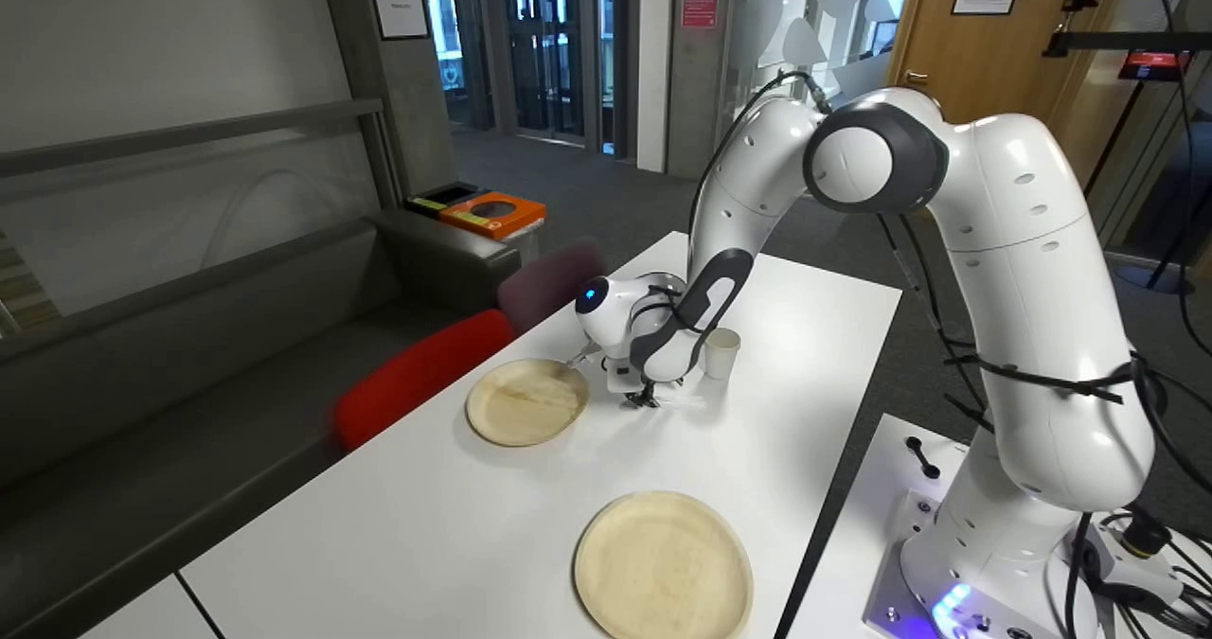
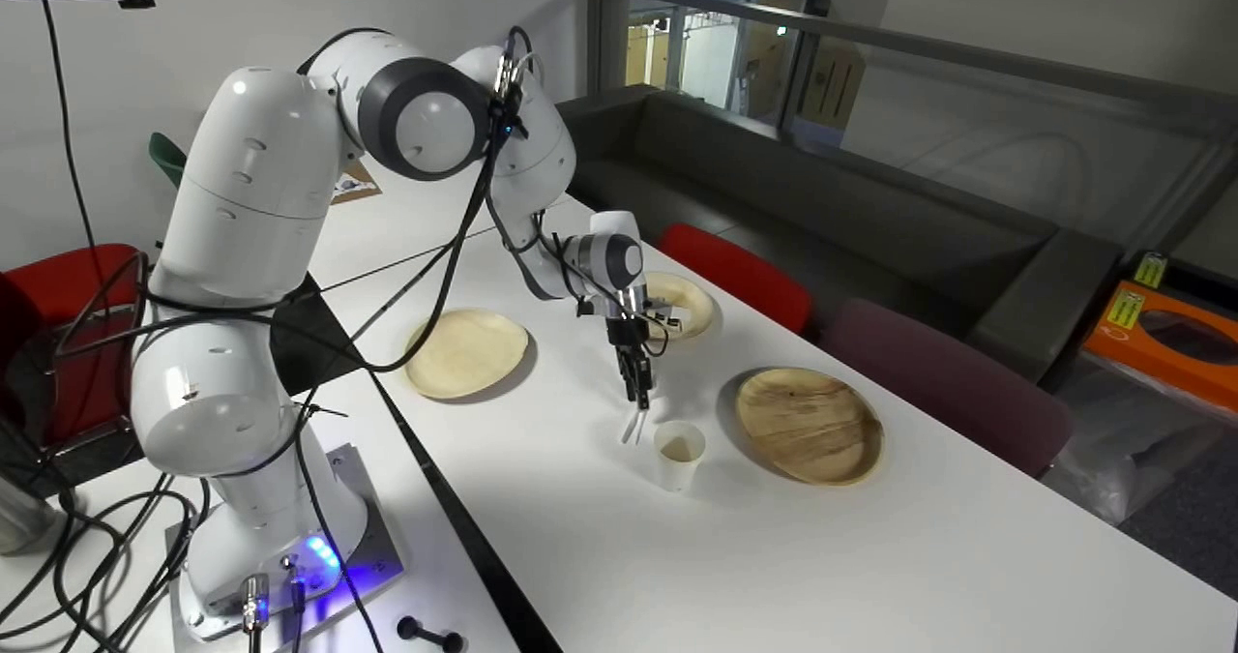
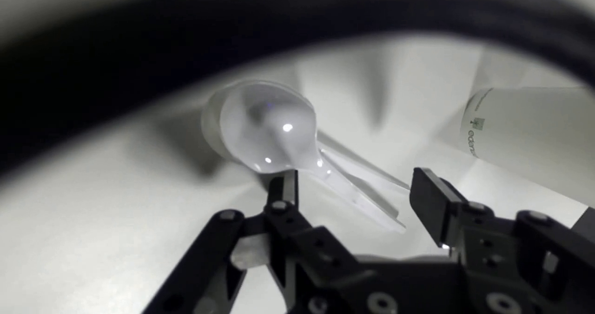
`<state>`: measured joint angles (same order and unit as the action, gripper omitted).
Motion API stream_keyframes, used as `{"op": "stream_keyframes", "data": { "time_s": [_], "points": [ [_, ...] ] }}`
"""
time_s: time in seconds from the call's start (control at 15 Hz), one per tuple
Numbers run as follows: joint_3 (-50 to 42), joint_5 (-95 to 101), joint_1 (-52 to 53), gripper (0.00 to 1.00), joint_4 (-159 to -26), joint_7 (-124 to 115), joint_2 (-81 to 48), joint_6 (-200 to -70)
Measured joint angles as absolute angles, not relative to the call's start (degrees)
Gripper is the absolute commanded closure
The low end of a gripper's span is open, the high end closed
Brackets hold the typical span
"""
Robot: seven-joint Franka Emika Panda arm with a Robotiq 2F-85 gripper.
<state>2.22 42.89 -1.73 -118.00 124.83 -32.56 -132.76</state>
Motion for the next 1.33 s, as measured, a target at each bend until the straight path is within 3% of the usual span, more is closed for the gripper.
{"op": "stream_keyframes", "data": {
  "time_s": [0.67,1.33],
  "points": [
    [1.6,41.4,-3.5,0.00,-117.1,134.0,-32.1,-133.1],
    [2.2,16.0,-4.9,0.00,-117.6,137.8,-19.8,-119.2]
  ]
}}
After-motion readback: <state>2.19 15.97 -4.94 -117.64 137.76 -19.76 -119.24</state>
